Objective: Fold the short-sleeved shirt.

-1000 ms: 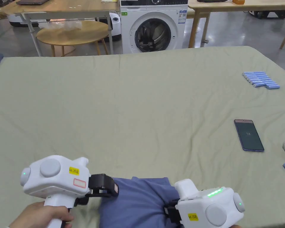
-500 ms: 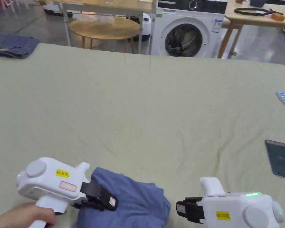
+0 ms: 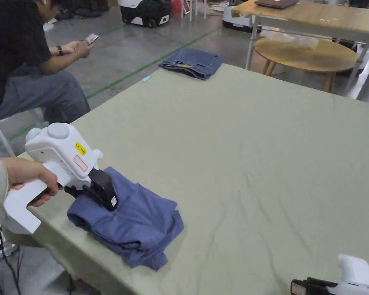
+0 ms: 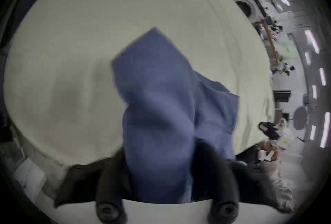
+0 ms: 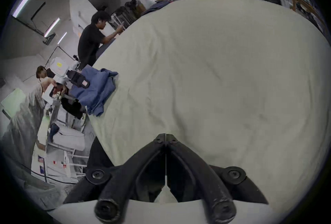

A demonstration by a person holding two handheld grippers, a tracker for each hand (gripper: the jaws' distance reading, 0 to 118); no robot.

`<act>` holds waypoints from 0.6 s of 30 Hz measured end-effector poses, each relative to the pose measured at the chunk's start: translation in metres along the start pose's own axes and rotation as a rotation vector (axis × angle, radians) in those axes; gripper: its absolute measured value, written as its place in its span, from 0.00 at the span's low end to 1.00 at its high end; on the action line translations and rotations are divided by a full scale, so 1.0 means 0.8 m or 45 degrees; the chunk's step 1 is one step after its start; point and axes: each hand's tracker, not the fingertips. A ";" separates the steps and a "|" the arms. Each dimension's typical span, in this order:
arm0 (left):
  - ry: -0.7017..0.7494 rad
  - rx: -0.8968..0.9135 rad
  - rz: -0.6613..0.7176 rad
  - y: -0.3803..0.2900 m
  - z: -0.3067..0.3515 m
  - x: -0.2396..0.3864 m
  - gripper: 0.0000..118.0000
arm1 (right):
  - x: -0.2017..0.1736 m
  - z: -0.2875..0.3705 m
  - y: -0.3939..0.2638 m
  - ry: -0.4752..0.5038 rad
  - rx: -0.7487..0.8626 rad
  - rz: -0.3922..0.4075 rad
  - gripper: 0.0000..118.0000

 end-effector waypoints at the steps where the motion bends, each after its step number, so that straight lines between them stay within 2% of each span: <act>1: 0.149 -0.006 -0.025 0.006 0.008 -0.003 0.78 | -0.005 -0.005 0.006 0.003 -0.005 0.006 0.00; 2: 0.218 -0.009 -0.044 0.010 0.020 -0.008 0.82 | -0.007 -0.009 0.011 0.014 -0.008 0.018 0.00; 4: 0.204 0.028 -0.060 -0.016 0.046 0.014 0.82 | -0.012 -0.012 0.017 0.037 -0.015 0.035 0.00; 5: 0.268 0.048 0.046 -0.014 0.063 0.014 0.81 | -0.016 -0.013 0.021 0.041 -0.016 0.045 0.00; 6: 0.321 0.085 0.086 -0.012 0.084 0.019 0.71 | -0.020 -0.010 0.021 0.044 -0.012 0.057 0.00; 7: 0.291 0.201 0.088 -0.019 0.107 0.023 0.31 | -0.023 -0.008 0.023 0.044 -0.006 0.065 0.00; 8: 0.276 0.317 0.074 -0.029 0.128 0.039 0.00 | -0.026 -0.006 0.027 0.041 0.000 0.076 0.00; 9: 0.240 0.442 -0.012 -0.031 0.137 0.060 0.00 | -0.029 -0.001 0.030 0.036 0.015 0.087 0.00; 11: 0.473 0.739 -0.145 -0.054 0.162 0.125 0.00 | -0.035 0.019 0.037 0.038 0.070 0.102 0.00; 14: 0.528 0.847 -0.373 -0.076 0.156 0.223 0.00 | -0.044 0.067 0.051 -0.032 0.224 0.156 0.00; 16: 0.456 1.012 -0.413 -0.082 0.157 0.279 0.00 | -0.049 0.110 0.060 -0.106 0.348 0.175 0.00; 18: 0.280 1.159 -0.417 -0.097 0.148 0.345 0.00 | -0.051 0.159 0.067 -0.191 0.504 0.184 0.00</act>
